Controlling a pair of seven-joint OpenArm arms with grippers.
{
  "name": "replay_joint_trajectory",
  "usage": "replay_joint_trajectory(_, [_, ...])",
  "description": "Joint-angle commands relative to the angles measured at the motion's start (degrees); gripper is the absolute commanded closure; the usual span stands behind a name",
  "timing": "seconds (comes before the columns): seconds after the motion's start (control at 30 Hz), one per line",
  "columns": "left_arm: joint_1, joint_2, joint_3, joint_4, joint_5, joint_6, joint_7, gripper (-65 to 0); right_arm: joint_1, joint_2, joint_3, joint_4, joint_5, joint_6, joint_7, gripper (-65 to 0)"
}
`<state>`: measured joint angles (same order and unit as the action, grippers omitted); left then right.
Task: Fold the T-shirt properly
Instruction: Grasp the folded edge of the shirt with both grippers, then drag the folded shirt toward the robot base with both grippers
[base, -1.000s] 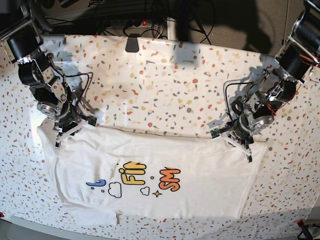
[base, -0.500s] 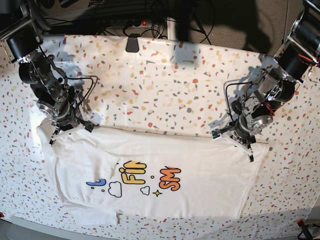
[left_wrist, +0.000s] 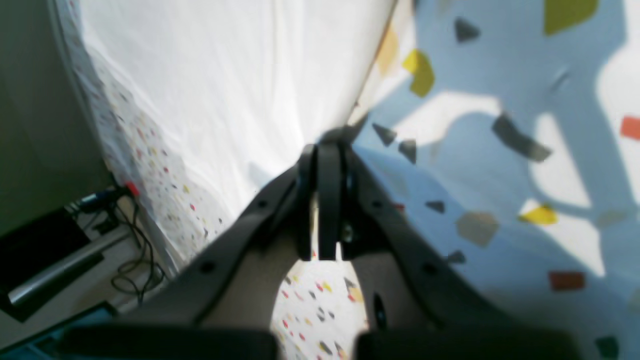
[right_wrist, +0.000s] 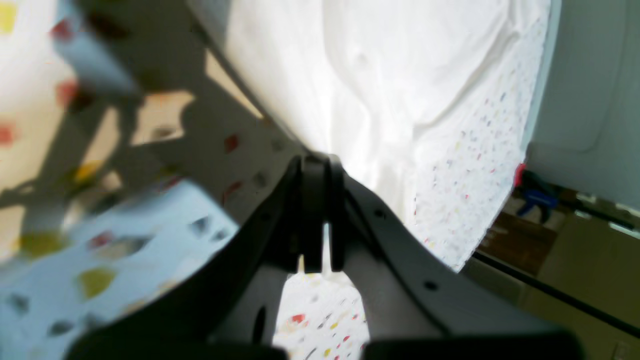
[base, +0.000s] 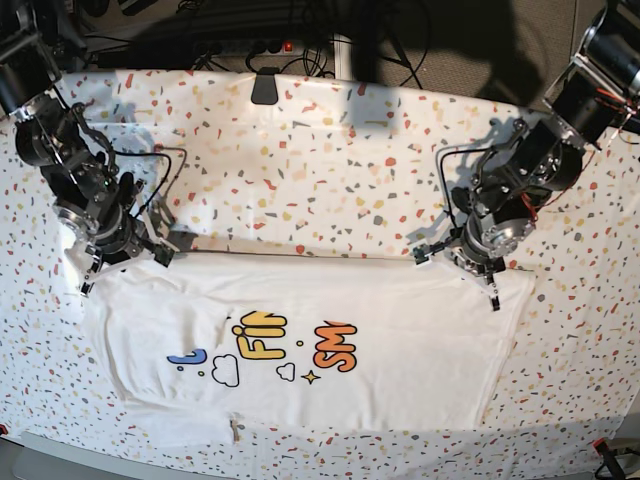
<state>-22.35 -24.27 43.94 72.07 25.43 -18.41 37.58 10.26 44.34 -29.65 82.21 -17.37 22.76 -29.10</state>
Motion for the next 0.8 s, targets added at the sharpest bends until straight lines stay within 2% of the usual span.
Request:
replay_joint_trajectory(0.0, [-1.31, -0.5, -0.44, 0.9, -0.15, 0.5, 1.27, 0.0, -0.22, 1.92, 0.63, 1.51, -0.39, -0.55, -0.85, 0.0])
replay_joint_trajectory(0.1, [-0.94, -0.5, -0.44, 1.36, -2.86, 1.18, 3.08, 0.0, -4.11, 4.17, 0.63, 4.57, -0.37, -1.36, -2.56, 0.0])
replay_joint_trajectory(0.23, [0.96, -0.57, -0.44, 4.46, -4.74, 1.92, 6.08, 0.0, -8.5, 7.87, 0.66, 8.63, 0.07, -4.92, -6.16, 0.0])
replay_joint_trajectory(0.4, [5.25, -0.7, -0.44, 9.79, -4.52, 1.99, 10.32, 0.0, -12.48, 12.41, 0.63, 12.33, 4.57, -8.07, -8.46, 0.0])
replay_joint_trajectory(0.57, [9.25, -2.05, -0.44, 15.58, -4.5, 4.59, 18.29, 0.0, -15.43, 13.44, 0.66, 15.15, 4.33, -9.57, -13.53, 0.0])
replay_joint_trajectory(0.77, [15.72, -7.3, -0.44, 23.93, -4.55, 8.13, 21.38, 0.0, -18.29, 13.42, 0.66, 17.0, 4.35, -9.97, -14.56, 0.0])
